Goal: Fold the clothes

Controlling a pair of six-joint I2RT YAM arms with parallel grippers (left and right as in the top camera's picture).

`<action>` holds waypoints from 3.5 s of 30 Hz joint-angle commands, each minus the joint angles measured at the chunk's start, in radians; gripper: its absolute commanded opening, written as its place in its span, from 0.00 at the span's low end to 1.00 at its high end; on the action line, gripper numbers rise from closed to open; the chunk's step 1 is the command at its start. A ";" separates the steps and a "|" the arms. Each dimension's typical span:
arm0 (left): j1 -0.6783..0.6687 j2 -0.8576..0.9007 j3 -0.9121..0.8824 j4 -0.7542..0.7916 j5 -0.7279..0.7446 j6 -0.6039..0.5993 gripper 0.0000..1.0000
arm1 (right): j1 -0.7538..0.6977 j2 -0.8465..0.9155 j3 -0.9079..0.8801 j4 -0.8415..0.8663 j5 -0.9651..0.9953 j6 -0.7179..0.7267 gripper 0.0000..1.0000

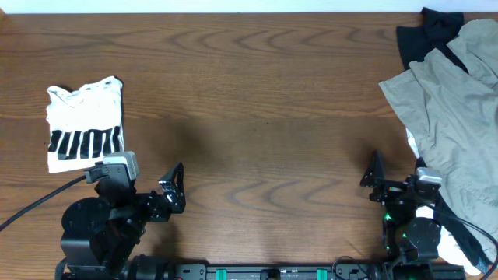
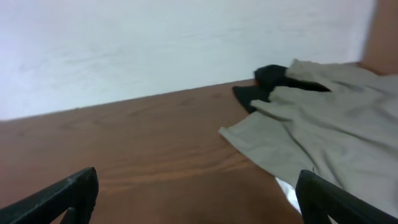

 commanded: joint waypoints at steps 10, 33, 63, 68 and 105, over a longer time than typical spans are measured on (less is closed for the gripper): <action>0.000 -0.002 -0.002 0.000 -0.013 0.007 0.98 | -0.003 -0.006 -0.010 -0.002 -0.082 -0.058 0.99; 0.000 -0.002 -0.002 0.000 -0.013 0.007 0.98 | -0.003 -0.006 -0.010 -0.002 -0.082 -0.058 0.99; -0.001 -0.429 -0.731 0.426 -0.160 0.099 0.98 | -0.003 -0.006 -0.010 -0.002 -0.082 -0.058 0.99; -0.002 -0.430 -0.806 0.671 -0.222 0.203 0.98 | -0.003 -0.006 -0.010 -0.002 -0.082 -0.058 0.99; -0.002 -0.427 -0.839 0.715 -0.240 0.220 0.98 | -0.003 -0.006 -0.010 -0.002 -0.082 -0.058 0.99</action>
